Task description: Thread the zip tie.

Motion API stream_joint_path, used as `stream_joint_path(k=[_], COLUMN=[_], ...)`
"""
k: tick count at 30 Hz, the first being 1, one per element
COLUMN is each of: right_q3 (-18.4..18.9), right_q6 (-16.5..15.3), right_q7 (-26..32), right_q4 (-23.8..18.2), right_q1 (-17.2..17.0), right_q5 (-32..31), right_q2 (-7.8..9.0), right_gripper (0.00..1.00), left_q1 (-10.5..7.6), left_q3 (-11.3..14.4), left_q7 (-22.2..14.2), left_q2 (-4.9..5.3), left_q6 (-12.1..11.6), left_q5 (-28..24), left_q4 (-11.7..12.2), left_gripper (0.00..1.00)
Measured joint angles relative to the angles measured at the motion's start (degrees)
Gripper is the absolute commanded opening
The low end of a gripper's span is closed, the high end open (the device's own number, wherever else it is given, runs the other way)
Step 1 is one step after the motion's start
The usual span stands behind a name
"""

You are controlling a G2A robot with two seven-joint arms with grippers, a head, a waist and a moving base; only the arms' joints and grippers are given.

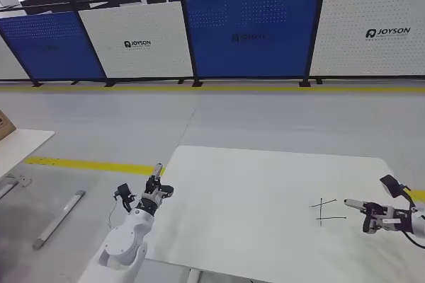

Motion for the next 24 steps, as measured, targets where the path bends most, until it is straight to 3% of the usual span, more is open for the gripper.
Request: stream_joint_path(k=[5, 17, 20, 24], right_q3=[-7.40, -7.09, -8.96, -12.56], right_q6=[-0.70, -0.73, -3.71, -5.96], right_q7=[0.01, 0.01, 0.01, 0.01], right_q4=[4.55, 4.48, 7.56, 13.20], right_q1=[5.01, 4.84, 5.05, 8.42], right_q5=[0.12, 0.17, 3.41, 6.90], right_q2=[0.19, 0.16, -0.10, -0.37], right_gripper=[1.00, 1.00, 1.00, 1.00], left_q1=[0.00, 0.00, 0.00, 0.00], left_q3=[0.00, 0.00, 0.00, 0.00], left_q7=[0.00, 0.00, 0.00, 0.00], left_q2=[0.00, 0.00, 0.00, 0.00], left_q6=[0.00, 0.00, 0.00, 0.00], left_q5=[0.00, 0.00, 0.00, 0.00], left_q4=[0.00, 0.00, 0.00, 0.00], left_gripper=[1.00, 1.00, 1.00, 1.00])
